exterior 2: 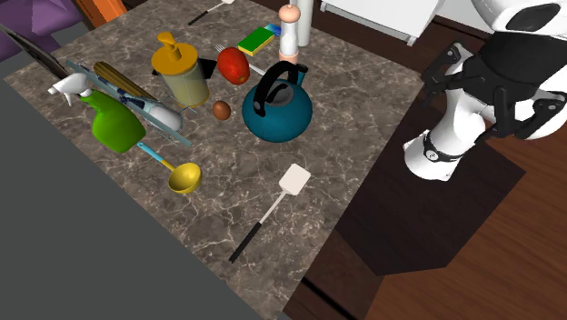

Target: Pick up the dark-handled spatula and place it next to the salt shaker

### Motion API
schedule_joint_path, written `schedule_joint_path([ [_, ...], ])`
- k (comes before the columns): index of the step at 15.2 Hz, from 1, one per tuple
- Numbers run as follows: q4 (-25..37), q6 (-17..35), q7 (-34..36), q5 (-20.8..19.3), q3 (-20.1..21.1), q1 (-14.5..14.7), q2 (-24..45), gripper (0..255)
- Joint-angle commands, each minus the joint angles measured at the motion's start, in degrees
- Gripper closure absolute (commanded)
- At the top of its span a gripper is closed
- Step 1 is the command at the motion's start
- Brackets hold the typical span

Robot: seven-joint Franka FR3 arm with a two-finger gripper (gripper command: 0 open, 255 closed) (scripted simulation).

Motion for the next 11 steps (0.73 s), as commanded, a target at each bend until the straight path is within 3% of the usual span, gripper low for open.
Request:
schedule_joint_path([
  [1, 0.0, 0.0, 0.0, 0.0, 0.0, 0.0, 0.0, 0],
  [11, -2.0, 17.9, -8.1, -2.4, -6.5, -0.3, 14.9, 0],
])
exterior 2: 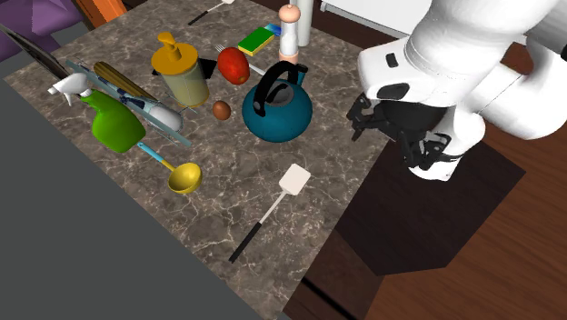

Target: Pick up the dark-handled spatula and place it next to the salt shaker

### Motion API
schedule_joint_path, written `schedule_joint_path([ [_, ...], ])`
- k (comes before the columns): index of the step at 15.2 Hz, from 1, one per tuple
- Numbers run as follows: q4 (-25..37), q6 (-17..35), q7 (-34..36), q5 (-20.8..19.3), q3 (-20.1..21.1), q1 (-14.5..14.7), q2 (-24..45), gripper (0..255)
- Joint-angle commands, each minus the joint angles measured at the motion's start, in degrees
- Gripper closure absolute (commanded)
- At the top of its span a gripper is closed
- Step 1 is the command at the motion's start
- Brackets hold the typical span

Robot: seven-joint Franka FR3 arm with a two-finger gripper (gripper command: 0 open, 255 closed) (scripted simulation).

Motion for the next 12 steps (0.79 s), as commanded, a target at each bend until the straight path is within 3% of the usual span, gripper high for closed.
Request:
schedule_joint_path([
  [1, 0.3, 3.3, -1.7, -0.1, -1.2, 0.0, 3.3, 0],
  [12, 8.7, 18.4, -12.2, 3.7, -6.9, 0.7, 26.1, 0],
])
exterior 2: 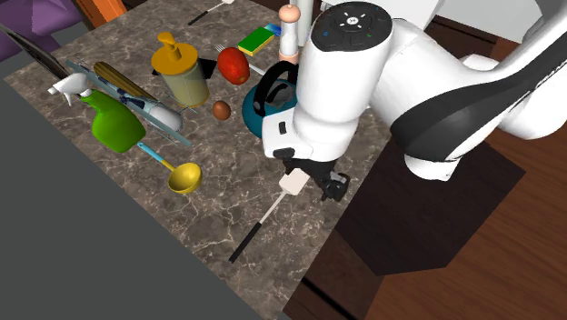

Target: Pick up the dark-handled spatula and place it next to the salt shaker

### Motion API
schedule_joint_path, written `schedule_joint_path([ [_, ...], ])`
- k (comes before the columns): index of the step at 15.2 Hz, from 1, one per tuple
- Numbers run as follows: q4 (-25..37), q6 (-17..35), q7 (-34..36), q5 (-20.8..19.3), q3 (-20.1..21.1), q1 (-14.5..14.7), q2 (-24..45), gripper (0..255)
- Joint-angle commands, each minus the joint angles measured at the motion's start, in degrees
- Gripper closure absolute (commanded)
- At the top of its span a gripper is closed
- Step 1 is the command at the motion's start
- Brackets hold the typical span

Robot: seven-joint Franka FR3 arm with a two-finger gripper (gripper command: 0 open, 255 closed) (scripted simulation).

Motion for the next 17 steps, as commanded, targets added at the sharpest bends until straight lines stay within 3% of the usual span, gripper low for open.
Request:
schedule_joint_path([
  [1, 2.5, 2.2, -2.1, 1.4, -0.7, 0.1, 4.6, 0],
  [7, 11.7, 6.4, -8.6, 6.7, -1.4, -0.9, 18.2, 0],
  [17, 10.2, 11.5, -9.8, 8.3, -0.9, -1.3, 22.0, 0],
])
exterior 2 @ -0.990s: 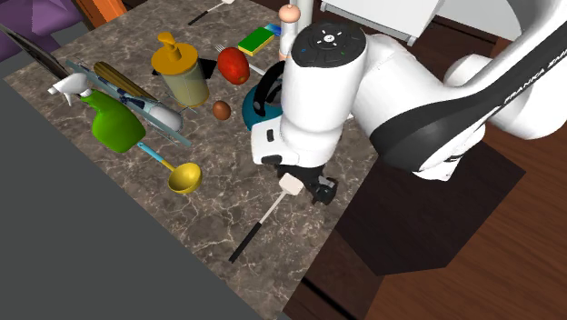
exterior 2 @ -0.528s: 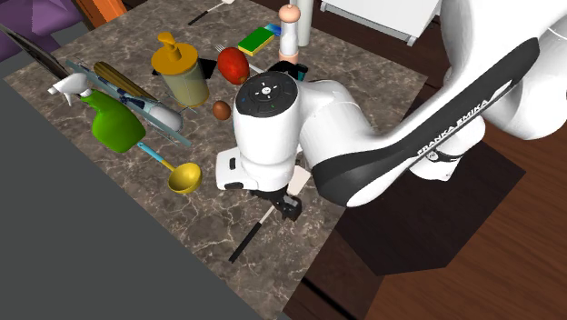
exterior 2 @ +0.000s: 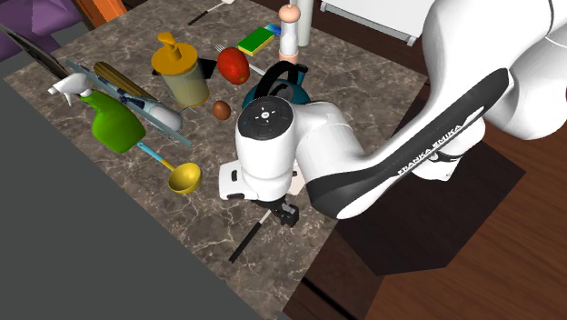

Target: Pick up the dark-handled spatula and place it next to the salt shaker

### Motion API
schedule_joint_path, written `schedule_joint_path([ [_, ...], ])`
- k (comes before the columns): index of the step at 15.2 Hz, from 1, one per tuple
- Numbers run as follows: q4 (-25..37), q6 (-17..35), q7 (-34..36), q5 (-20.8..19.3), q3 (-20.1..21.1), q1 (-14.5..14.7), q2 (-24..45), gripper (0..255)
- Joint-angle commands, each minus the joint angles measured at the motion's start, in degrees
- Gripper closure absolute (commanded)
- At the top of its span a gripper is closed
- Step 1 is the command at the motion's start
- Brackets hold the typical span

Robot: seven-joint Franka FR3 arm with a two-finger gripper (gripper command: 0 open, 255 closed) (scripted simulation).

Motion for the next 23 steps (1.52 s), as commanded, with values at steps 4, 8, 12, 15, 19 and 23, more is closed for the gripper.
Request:
schedule_joint_path([
  [4, 0.0, 0.2, 0.0, 0.1, 0.0, 0.0, 0.2, 0],
  [8, 0.0, 0.2, 0.0, 0.1, 0.0, 0.0, 0.2, 255],
  [12, 0.0, 0.2, 0.0, 0.1, 0.0, 0.0, 0.2, 255],
  [15, 0.0, 0.2, 0.0, 0.1, 0.0, 0.0, 0.2, 255],
  [19, 0.8, -1.9, 0.4, -0.5, -0.1, 0.1, -1.1, 255],
  [23, 2.1, -4.6, 1.0, -1.2, -0.3, 0.2, -2.7, 255],
])
